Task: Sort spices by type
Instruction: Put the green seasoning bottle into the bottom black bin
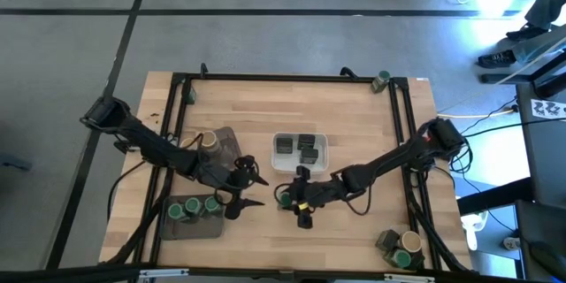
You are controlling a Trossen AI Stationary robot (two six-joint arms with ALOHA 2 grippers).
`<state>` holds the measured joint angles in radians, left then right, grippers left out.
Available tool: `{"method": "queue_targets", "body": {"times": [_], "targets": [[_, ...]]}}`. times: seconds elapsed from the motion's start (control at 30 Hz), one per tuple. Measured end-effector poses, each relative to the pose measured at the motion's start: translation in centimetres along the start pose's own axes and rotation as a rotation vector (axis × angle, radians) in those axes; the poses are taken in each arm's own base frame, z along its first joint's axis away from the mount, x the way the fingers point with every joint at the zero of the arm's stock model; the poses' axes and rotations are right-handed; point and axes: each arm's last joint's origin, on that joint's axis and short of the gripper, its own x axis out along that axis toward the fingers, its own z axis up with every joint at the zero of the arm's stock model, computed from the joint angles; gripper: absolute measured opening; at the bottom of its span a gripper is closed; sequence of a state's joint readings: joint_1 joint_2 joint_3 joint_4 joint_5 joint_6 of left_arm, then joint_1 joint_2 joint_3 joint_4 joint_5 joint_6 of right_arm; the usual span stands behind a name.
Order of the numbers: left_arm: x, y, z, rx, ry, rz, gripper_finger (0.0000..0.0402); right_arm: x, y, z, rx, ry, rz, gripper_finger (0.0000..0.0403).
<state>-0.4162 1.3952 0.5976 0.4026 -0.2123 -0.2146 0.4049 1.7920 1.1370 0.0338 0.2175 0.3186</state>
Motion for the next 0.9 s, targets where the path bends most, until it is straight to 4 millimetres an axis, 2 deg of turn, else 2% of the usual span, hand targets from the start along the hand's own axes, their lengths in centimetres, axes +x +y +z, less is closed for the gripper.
{"method": "queue_targets", "body": {"times": [0.43,0.67,0.77,0.9], "targets": [[0.0,0.1,0.1,-0.002,-0.007,0.011,0.0292,1.1,-0.3,-1.6,-0.002,0.096,-0.043,0.0208],[0.0,0.2,0.1,0.011,-0.008,0.017,0.0292,1.3,-0.6,-1.7,-0.004,0.101,-0.056,0.0210],[0.0,0.2,0.0,0.011,-0.007,0.018,0.0292,1.4,-0.6,-1.8,-0.004,0.101,-0.059,0.0226],[0.0,0.2,0.1,0.009,-0.008,0.017,0.0292,1.6,-0.6,-1.8,-0.005,0.090,-0.060,0.0268]]}}
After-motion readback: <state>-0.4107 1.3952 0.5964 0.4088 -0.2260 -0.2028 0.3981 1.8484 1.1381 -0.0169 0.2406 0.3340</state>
